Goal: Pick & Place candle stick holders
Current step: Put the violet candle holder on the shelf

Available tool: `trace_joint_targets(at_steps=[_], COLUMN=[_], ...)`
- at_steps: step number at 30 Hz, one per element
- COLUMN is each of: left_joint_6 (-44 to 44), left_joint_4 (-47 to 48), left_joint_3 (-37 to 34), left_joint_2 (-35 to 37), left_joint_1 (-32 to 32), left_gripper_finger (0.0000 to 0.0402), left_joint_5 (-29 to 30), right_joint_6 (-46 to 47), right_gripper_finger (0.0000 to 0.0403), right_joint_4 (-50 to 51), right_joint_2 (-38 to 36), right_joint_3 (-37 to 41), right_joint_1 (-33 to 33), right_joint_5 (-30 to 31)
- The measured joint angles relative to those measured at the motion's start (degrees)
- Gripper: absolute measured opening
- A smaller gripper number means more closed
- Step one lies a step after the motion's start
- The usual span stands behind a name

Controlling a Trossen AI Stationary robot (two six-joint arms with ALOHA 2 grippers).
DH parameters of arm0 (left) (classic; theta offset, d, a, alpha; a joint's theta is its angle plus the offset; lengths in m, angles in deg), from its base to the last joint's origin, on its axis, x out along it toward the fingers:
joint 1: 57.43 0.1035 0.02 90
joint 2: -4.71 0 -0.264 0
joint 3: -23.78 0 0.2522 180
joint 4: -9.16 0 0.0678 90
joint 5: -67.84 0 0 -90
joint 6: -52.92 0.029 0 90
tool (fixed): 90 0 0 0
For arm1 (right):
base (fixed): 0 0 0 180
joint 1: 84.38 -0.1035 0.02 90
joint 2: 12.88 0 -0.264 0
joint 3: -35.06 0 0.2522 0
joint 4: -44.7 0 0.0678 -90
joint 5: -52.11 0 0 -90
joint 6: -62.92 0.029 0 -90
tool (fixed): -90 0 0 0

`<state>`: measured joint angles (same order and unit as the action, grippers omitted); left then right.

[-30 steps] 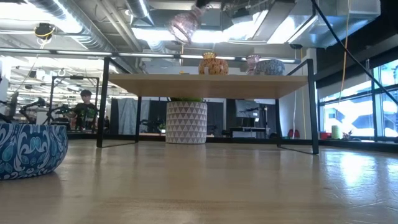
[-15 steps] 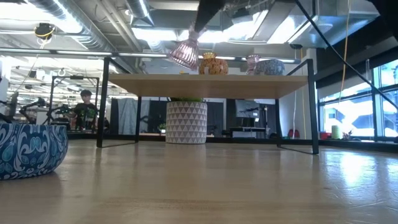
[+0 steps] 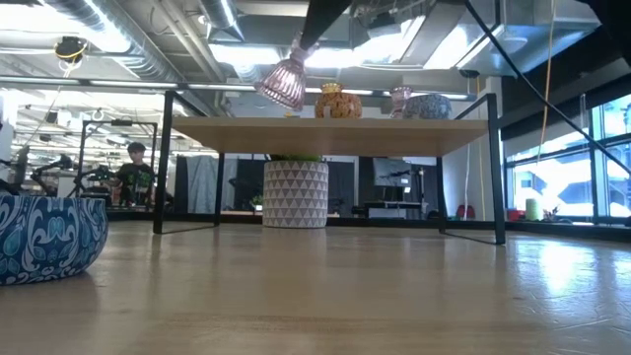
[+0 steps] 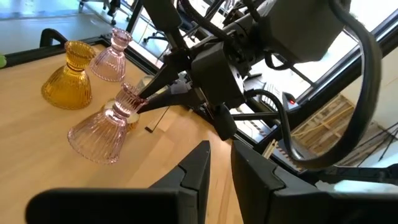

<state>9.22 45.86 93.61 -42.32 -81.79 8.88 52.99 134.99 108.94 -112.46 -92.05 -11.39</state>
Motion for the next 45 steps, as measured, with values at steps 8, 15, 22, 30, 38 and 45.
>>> trace_joint_targets(at_steps=[8, 15, 22, 30, 38, 45], left_joint_6=[0.8, 0.9, 0.9, 0.9, 0.9, 0.8], left_joint_4=[0.0, 0.0, 0.0, 0.0, 0.0, 0.1], left_joint_3=[0.0, 0.0, 0.0, 0.0, 0.0, 0.0], left_joint_2=[0.0, 0.0, 0.0, 0.0, 0.0, 0.0], left_joint_1=[0.0, 0.0, 0.0, 0.0, 0.0, 0.0], left_gripper_finger=[0.0058, 0.0058, 0.0058, 0.0058, 0.0058, 0.0058], left_joint_5=[0.5, 0.7, 0.9, 1.0, 1.0, 1.0], right_joint_6=[-0.6, -1.1, -2.5, -4.1, -4.5, -4.5], right_gripper_finger=[0.0023, 0.0023, 0.0023, 0.0024, 0.0024, 0.0024], right_joint_4=[-0.3, -0.6, -0.6, -0.5, -0.5, -0.2], right_joint_2=[0.0, 0.0, 0.0, 0.0, 0.0, 0.9], right_joint_3=[0.0, 0.0, 0.0, 0.0, 0.0, 0.0], right_joint_1=[1.9, 2.5, 2.5, 2.8, 3.8, 3.9], right_joint_5=[-0.1, -1.7, -1.9, -3.1, -3.9, -4.1])
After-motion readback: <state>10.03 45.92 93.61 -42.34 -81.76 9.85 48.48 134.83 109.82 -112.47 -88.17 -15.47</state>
